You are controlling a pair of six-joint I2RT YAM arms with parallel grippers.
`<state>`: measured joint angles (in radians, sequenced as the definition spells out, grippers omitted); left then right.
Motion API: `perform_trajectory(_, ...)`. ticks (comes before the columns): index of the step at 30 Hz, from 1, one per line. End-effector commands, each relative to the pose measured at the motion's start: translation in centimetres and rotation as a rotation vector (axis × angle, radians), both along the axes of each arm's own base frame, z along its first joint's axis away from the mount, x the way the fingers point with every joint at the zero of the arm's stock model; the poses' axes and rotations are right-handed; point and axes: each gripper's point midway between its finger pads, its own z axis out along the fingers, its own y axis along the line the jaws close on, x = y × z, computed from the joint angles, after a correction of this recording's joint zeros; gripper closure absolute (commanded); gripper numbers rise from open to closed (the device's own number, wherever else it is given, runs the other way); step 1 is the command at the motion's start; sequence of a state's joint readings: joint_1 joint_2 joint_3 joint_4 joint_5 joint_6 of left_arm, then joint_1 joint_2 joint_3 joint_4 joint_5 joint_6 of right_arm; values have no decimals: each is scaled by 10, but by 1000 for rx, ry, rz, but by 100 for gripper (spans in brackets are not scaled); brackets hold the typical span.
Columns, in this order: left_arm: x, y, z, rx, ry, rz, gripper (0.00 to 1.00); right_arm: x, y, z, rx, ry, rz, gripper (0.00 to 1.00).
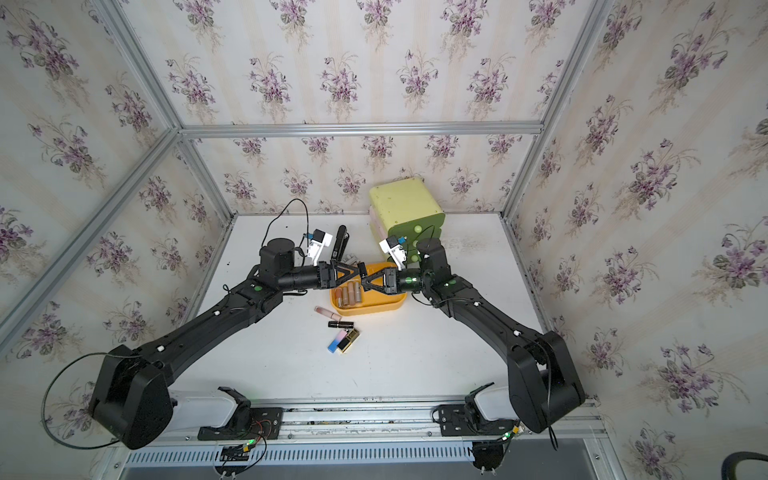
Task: Put the lipstick into the storage box
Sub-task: Place the lipstick in the storage box.
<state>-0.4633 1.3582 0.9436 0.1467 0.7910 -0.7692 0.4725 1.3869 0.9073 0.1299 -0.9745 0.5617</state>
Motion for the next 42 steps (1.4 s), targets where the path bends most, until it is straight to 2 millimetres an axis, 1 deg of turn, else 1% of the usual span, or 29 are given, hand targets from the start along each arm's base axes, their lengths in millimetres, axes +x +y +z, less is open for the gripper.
perform_trajectory(1, 4, -8, 14, -42, -34, -20, 26, -3, 2, 7, 17, -22, 19, 79)
perform_trajectory(7, 7, -13, 12, -37, -23, -24, 34, -3, 4, 10, 19, -28, 24, 79)
perform_trajectory(10, 7, -14, 14, -38, -26, -23, 39, -3, 5, 10, 17, -29, 26, 79)
perform_trajectory(12, 7, -15, 15, -39, -29, -25, 41, -2, 5, 10, 15, -30, 25, 79)
perform_trajectory(13, 11, -17, 3, -26, -1, -27, 42, -2, 5, 10, 14, -31, 24, 79)
perform_trajectory(16, 10, -18, 2, -17, 0, -30, 44, -1, 5, 10, 13, -31, 22, 79)
perform_trajectory(17, 11, -18, 1, -12, 3, -29, 48, -1, 5, 10, 12, -32, 23, 79)
perform_trajectory(25, 10, -19, -1, -1, 7, -34, 57, 2, 6, 9, 8, -28, 17, 79)
perform_trajectory(32, 9, -18, -3, 19, 8, -34, 69, 8, 6, 5, -7, -22, -13, 79)
perform_trajectory(35, 9, -17, -7, 34, 15, -30, 73, 12, 6, 5, -12, -23, -27, 75)
perform_trajectory(37, 9, -16, -11, 44, 25, -26, 76, 15, 6, 5, -17, -24, -39, 70)
perform_trajectory(39, 9, -15, -14, 68, 32, -17, 79, 18, 6, 6, -21, -28, -49, 61)
perform_trajectory(41, 9, -12, -18, 102, 37, -7, 80, 20, 6, 7, -24, -33, -60, 49)
perform_trajectory(42, 9, -10, -19, 119, 38, -3, 80, 21, 6, 7, -27, -35, -65, 45)
